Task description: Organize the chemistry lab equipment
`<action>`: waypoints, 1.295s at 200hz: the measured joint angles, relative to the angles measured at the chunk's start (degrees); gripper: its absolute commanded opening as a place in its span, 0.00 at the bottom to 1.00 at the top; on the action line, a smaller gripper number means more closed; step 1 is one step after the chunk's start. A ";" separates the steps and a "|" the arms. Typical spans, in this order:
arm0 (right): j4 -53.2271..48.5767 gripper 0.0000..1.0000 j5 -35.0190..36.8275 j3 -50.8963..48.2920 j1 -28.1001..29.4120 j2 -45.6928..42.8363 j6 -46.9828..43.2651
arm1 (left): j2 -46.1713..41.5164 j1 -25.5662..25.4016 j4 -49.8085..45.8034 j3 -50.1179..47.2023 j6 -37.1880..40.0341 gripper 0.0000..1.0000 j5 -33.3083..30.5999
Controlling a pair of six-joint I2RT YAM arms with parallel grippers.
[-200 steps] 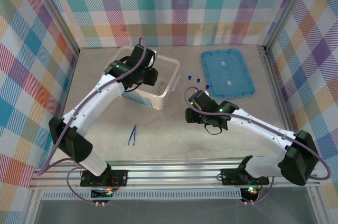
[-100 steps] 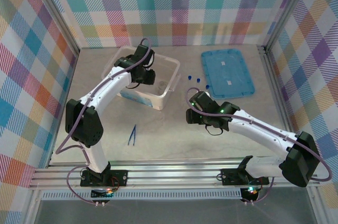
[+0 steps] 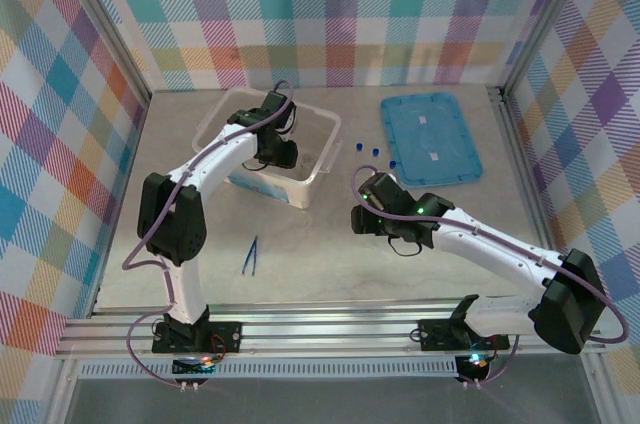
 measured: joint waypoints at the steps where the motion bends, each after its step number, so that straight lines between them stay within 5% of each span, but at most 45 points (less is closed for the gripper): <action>1: 0.00 0.65 0.00 0.00 0.00 0.00 0.00 | 0.07 0.02 0.00 0.00 0.00 0.31 0.02; 127: -0.04 0.65 0.07 0.00 0.00 0.00 0.00 | 4.11 0.04 -0.09 0.20 0.61 0.32 0.42; 259: -0.07 0.65 0.26 0.00 0.00 0.00 -0.02 | 4.61 0.02 -0.11 1.14 1.25 0.50 1.36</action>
